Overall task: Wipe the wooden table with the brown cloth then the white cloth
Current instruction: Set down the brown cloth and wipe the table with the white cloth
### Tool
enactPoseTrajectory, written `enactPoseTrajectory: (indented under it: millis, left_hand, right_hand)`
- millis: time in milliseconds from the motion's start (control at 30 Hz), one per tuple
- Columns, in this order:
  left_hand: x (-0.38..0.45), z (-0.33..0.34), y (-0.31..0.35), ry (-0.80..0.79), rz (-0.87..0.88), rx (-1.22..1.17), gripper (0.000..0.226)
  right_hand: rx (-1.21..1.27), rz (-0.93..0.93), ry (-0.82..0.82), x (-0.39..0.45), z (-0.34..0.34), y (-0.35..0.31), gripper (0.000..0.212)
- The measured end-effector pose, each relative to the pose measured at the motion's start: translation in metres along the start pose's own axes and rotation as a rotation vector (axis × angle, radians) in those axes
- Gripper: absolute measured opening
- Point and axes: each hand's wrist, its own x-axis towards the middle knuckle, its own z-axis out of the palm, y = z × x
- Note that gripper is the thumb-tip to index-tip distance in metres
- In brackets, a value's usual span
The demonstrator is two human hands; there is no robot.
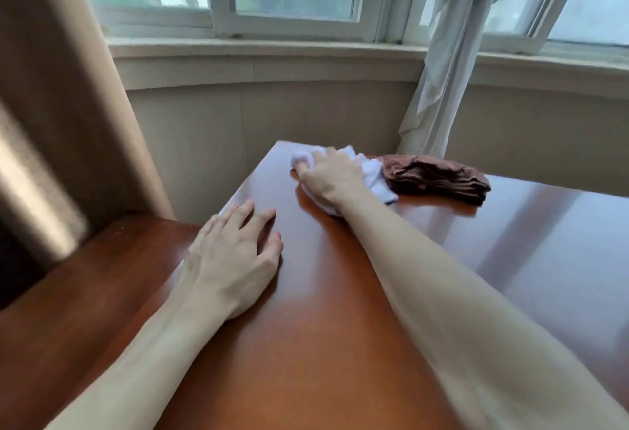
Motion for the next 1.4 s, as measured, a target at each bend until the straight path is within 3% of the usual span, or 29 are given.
enactPoseTrajectory:
  millis: [133,333,467,700,867,1067,1233,1400]
  left_hand:
    - [-0.001,0.001,0.004,0.007,-0.031,0.019,0.059]
    - [-0.002,-0.005,0.007,-0.016,-0.048,0.024,0.052]
    - [-0.007,-0.01,0.006,-0.032,-0.021,0.02,0.052]
    - [-0.006,-0.006,0.006,-0.031,-0.004,0.042,0.055]
    - [-0.001,-0.004,0.003,-0.039,-0.025,0.053,0.083]
    - [-0.003,-0.005,0.003,-0.028,-0.033,0.047,0.079]
    - [0.0,-0.005,0.001,-0.046,-0.047,0.015,0.065]
    - [0.0,-0.004,0.003,-0.044,-0.054,0.002,0.054]
  right_hand:
    - [0.052,-0.091,0.0,-0.079,-0.009,0.0,0.05]
    - [0.077,-0.14,-0.005,-0.192,-0.032,-0.004,0.083]
    - [0.087,-0.203,-0.047,-0.232,-0.037,-0.005,0.085]
    - [0.12,-0.152,-0.097,-0.15,-0.028,0.007,0.051]
    - [0.09,-0.087,-0.065,-0.037,-0.005,0.01,0.048]
    - [0.043,-0.025,-0.071,0.045,0.009,0.007,0.05]
    - [0.036,-0.113,-0.099,0.004,0.002,0.003,0.051]
    - [0.086,-0.228,-0.102,-0.107,-0.012,-0.001,0.051]
